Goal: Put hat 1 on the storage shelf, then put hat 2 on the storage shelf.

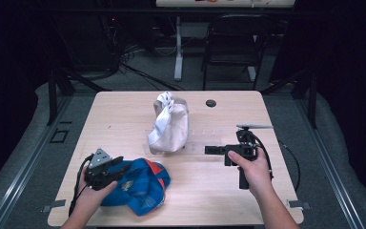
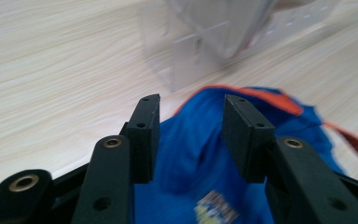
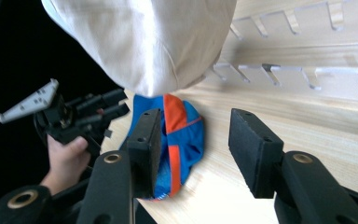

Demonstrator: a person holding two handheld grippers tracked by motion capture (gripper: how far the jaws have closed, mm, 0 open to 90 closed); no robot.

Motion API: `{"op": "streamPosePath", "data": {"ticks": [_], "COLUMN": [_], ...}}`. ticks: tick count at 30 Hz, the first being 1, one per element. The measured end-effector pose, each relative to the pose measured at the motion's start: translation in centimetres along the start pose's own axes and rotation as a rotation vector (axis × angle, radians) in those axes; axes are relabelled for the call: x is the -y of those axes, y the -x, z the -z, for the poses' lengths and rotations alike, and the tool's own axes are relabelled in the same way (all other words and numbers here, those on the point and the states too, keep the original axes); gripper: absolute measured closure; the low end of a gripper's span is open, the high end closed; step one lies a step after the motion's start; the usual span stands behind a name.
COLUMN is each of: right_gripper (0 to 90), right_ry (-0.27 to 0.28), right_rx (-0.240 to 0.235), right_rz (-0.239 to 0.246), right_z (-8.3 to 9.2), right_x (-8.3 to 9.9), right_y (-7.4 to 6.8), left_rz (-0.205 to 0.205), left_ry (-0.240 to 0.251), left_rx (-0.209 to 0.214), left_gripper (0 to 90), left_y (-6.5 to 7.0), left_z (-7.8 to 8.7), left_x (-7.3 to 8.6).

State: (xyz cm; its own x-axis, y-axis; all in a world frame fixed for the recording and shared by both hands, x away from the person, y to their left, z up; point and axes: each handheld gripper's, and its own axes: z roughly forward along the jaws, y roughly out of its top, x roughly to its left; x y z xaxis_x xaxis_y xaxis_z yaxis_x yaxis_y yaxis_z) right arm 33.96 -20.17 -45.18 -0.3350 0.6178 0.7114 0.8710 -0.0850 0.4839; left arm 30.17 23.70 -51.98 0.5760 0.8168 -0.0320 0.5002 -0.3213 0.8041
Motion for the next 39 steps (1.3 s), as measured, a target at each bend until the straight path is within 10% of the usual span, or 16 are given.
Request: {"op": "streamPosePath", "data": {"ticks": [18, 39], "right_gripper": [52.7, 53.6], "right_ry": [0.084, -0.024], "right_rx": [0.063, 0.076], "right_rz": [0.023, 0.057], "right_z": [-1.3, -5.9], "right_x": [5.9, 7.3], "right_y": [3.2, 3.0], "left_rz": [0.06, 0.127], "left_ry": [0.005, -0.024], "left_rx": [-0.087, -0.106], "left_gripper": [47.8, 43.2], "left_y": [-2.9, -4.5], "left_z": [1.0, 1.4], "left_x": [2.6, 3.8]}}
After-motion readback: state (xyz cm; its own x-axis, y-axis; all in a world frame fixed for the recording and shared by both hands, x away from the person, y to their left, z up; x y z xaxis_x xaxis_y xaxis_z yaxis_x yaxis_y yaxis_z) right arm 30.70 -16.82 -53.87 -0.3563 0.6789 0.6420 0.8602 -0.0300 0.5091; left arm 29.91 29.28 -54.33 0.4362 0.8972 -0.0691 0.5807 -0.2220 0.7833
